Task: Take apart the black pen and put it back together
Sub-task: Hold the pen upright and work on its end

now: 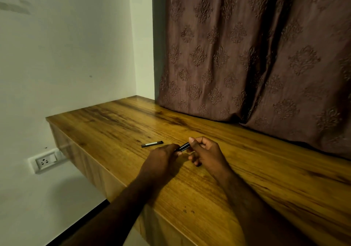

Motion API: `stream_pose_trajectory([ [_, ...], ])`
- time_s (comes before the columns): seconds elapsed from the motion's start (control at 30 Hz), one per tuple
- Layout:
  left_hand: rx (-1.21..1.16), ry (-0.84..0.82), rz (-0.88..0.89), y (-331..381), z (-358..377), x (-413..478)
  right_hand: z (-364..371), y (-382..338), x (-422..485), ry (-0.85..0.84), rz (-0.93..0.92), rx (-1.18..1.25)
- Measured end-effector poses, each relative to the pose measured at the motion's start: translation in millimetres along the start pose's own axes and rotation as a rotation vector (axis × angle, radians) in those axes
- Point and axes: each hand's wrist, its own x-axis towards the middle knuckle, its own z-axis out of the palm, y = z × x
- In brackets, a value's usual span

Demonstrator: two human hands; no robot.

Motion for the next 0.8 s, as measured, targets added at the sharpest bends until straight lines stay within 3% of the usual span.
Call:
stream_pose_trajectory([
  [0.1, 0.008, 0.018, 0.006, 0.5, 2.4, -0.6, 9.3, 1.5, -4.5, -0.084, 0.0, 0.056],
  [0.3, 0.051, 0.028, -0.051, 3.8, 2.3, -1.8, -3.1, 1.9, 5.2, 0.206, 0.032, 0.251],
  [0.43, -0.027, -0.025, -0.092, 10.9, 4.7, -2.2, -4.6, 1.6, 5.5, 0.167, 0.064, 0.405],
  [0.6, -0.64, -0.005, -0.537, 32.8, 14.4, -5.9, 11.4, -10.8, 2.2, 0.131, 0.087, 0.605],
  [0.8, -0.849, -0.023, -0.674, 37.4, 8.8, -5.7, 23.7, -44.6, 12.0, 0.213, 0.1, 0.67],
])
